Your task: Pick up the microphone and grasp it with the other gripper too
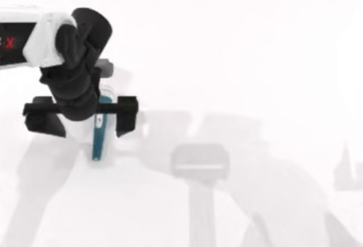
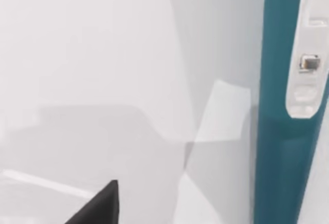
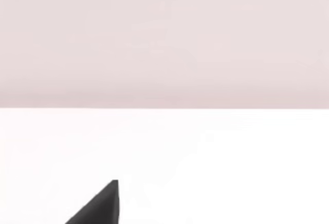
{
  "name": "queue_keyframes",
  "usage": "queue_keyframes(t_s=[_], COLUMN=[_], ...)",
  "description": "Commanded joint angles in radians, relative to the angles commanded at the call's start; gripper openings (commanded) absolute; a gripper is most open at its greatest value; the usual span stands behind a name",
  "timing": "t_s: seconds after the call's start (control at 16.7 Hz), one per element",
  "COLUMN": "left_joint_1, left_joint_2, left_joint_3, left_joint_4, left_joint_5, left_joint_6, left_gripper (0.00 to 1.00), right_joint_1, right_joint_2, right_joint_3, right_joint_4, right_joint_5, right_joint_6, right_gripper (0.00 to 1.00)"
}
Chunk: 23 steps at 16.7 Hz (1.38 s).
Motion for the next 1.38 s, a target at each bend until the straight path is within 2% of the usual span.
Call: queue_keyframes(t_s=[0.24, 0.54, 1.32, 1.38], left_joint_1=[0.003, 0.004, 0.004, 0.004], left_joint_2=[0.093, 0.11, 0.11, 0.11], left_joint_3=[-0.071, -0.083, -0.083, -0.083], left_joint_4=[0.165, 0.189, 0.189, 0.189], left_joint_5=[0.001, 0.001, 0.001, 0.001], left_joint_6=[0.004, 0.005, 0.005, 0.005], left_gripper=[1.0, 1.0, 0.02, 0.0], right_joint_1=[0.0, 0.0, 0.0, 0.0], right_joint_2=[0.0, 0.0, 0.0, 0.0], right_joint_3=[0.0, 0.0, 0.0, 0.0], right_joint_4=[0.0, 0.0, 0.0, 0.0], right_joint_5=[0.0, 0.0, 0.0, 0.0], right_joint_6=[0.0, 0.0, 0.0, 0.0], right_gripper=[1.0, 1.0, 1.0, 1.0])
